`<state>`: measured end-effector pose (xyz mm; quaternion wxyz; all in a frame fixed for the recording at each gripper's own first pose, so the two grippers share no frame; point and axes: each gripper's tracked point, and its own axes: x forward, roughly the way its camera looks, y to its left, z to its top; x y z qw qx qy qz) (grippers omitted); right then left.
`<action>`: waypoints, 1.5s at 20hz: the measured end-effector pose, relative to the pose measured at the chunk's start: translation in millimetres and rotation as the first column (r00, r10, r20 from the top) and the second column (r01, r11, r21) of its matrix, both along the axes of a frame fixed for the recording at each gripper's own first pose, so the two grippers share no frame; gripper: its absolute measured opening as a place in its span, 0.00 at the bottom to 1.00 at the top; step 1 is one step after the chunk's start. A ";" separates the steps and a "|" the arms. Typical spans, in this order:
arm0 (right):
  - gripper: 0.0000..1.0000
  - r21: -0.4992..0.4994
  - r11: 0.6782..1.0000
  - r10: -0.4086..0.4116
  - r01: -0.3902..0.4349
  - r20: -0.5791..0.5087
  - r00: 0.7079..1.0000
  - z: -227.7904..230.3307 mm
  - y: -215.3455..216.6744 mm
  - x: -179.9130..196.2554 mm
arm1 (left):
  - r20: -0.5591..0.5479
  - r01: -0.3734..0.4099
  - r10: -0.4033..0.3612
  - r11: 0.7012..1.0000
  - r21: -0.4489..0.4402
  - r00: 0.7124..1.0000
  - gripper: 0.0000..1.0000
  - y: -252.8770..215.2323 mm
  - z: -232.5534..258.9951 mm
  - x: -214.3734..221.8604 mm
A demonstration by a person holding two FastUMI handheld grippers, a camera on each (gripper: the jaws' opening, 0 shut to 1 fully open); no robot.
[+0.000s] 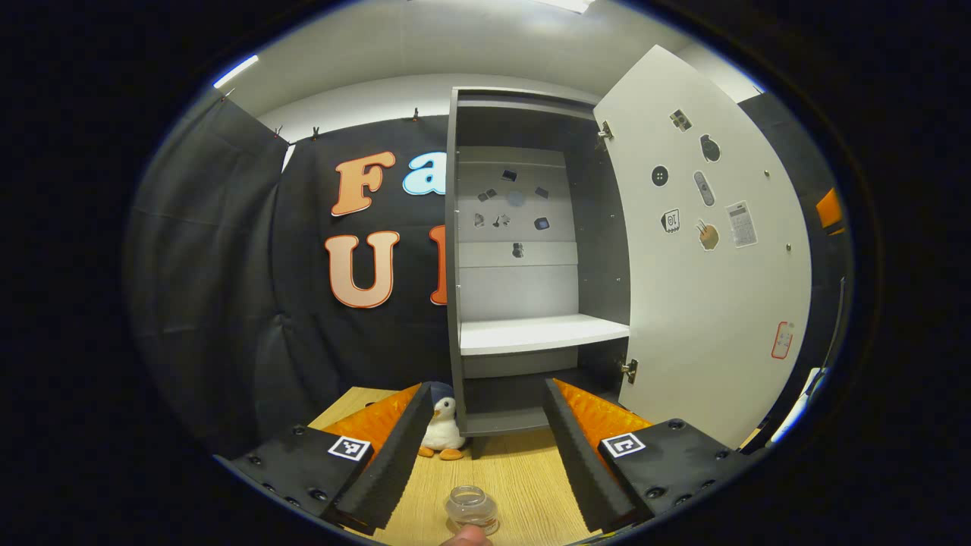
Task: Open the cabinet door with the right hand, grasp the bottle in the cabinet with the left hand and place it on the coaster, then close the cabinet door with the right hand.
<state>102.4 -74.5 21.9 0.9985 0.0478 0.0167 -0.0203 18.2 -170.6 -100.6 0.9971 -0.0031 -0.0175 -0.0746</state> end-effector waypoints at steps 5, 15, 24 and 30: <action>0.66 -0.024 1.000 0.003 -0.003 0.004 1.000 2.0 -14.9 16.7 | -0.005 -0.021 0.021 1.000 0.017 1.000 0.95 9.8 6.3 5.8; 0.74 -0.040 0.999 0.007 -0.007 0.004 1.000 7.8 -16.2 28.6 | -0.023 -0.054 0.055 0.998 0.016 0.998 0.95 27.3 10.1 12.5; 0.73 -0.028 0.991 0.131 -0.131 0.016 0.991 9.9 47.3 36.0 | 0.004 -0.063 0.063 0.998 0.007 0.998 0.95 54.3 23.5 15.4; 0.74 -0.028 0.972 0.235 -0.234 0.018 0.972 10.3 98.5 53.4 | -0.017 -0.098 0.098 0.995 -0.003 0.995 0.95 88.1 16.0 15.6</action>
